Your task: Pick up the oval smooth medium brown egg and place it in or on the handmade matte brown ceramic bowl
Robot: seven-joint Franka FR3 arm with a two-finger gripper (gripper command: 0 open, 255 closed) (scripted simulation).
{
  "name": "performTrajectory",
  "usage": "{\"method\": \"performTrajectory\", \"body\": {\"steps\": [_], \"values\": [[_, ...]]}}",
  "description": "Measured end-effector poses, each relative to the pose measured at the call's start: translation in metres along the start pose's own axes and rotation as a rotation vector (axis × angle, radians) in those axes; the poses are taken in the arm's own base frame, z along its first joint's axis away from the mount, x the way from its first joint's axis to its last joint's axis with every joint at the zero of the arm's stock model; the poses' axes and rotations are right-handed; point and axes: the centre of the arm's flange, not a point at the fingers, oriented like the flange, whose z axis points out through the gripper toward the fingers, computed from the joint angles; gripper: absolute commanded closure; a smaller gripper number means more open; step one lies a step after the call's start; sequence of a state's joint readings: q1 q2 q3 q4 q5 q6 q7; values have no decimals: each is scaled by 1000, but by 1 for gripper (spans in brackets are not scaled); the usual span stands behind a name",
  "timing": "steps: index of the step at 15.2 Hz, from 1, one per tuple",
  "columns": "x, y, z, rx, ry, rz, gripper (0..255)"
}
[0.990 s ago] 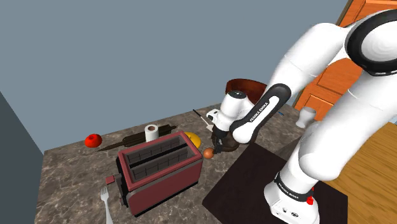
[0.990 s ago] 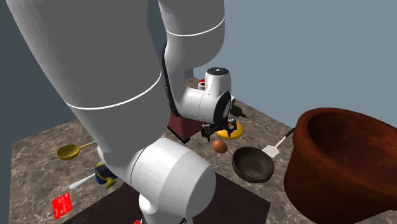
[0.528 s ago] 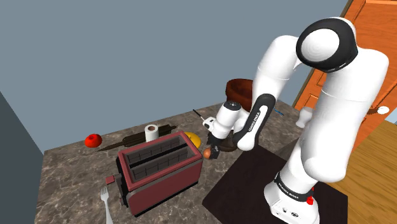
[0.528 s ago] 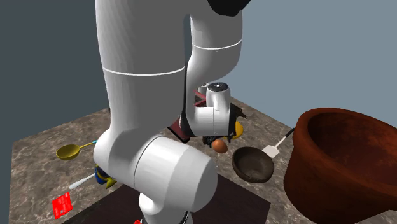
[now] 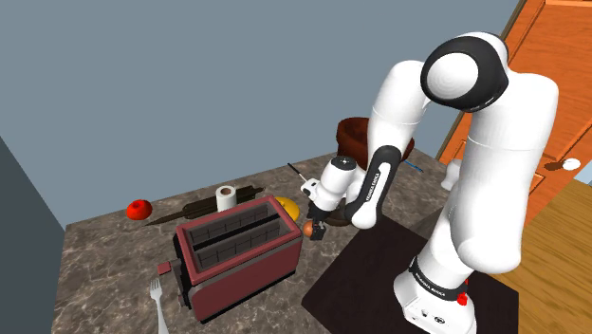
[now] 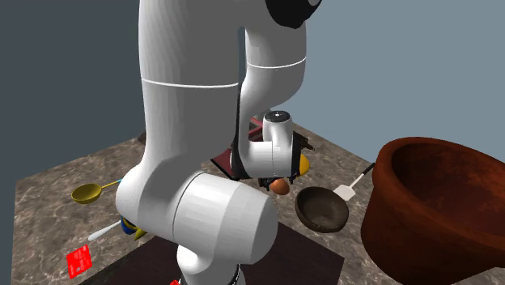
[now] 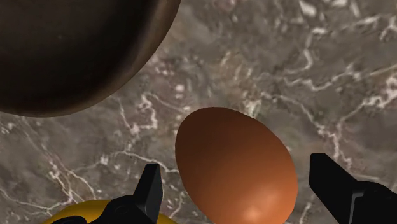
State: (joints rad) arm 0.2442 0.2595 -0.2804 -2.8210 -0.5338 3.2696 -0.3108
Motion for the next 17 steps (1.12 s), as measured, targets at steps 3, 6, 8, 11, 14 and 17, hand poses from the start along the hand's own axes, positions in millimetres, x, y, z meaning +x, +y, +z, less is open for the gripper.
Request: {"method": "performTrajectory", "body": {"steps": [3, 6, 8, 11, 14, 17], "values": [[0, 0, 0, -1, 1, 0, 255], [0, 0, 0, -1, 1, 0, 255], [0, 0, 0, -1, 1, 0, 255], [0, 0, 0, -1, 1, 1, 255], [2, 1, -6, 0, 1, 0, 255], [4, 3, -21, 1, 1, 0, 255]]}}
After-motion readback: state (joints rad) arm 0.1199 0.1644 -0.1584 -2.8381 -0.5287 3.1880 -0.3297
